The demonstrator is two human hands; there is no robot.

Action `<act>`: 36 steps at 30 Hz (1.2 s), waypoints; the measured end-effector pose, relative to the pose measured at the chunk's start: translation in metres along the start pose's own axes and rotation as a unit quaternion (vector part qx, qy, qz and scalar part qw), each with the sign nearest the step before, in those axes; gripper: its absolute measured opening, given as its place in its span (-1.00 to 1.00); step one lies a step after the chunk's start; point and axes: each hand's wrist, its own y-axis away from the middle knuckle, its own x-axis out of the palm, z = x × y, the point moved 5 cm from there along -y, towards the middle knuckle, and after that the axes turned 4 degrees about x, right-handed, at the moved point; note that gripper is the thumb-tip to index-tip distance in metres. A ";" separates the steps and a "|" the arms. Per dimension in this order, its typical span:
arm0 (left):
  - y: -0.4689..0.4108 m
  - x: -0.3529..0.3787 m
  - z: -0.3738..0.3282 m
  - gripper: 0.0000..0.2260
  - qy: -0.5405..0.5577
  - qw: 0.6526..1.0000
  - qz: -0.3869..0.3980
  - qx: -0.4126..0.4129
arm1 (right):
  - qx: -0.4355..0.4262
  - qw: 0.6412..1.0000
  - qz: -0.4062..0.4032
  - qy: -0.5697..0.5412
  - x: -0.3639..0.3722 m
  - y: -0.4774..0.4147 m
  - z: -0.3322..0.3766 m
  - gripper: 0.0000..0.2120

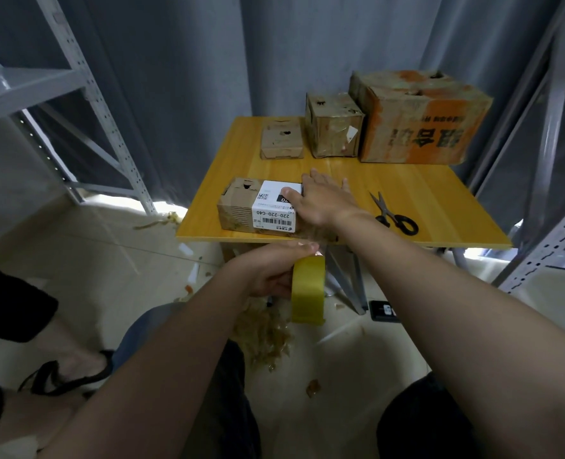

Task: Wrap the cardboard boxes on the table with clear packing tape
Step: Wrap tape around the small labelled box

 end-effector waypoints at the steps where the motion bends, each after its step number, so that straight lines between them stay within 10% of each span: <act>1: 0.000 0.002 0.001 -0.75 0.006 1.000 0.006 0.008 | -0.001 0.999 -0.027 -0.031 -0.001 0.001 -0.001 -0.31; 5: -0.001 0.004 0.002 -0.77 0.007 1.000 -0.007 0.030 | -0.028 0.971 -0.142 -0.190 -0.006 0.014 -0.009 -0.46; 10: -0.008 0.005 0.006 -0.73 0.031 0.999 -0.028 0.032 | -0.074 0.940 -0.041 -0.330 0.005 0.027 -0.042 -0.43; 36: 0.005 0.014 0.002 -0.80 0.056 0.996 -0.053 0.032 | -0.102 0.961 -0.028 -0.255 0.000 0.028 -0.052 -0.24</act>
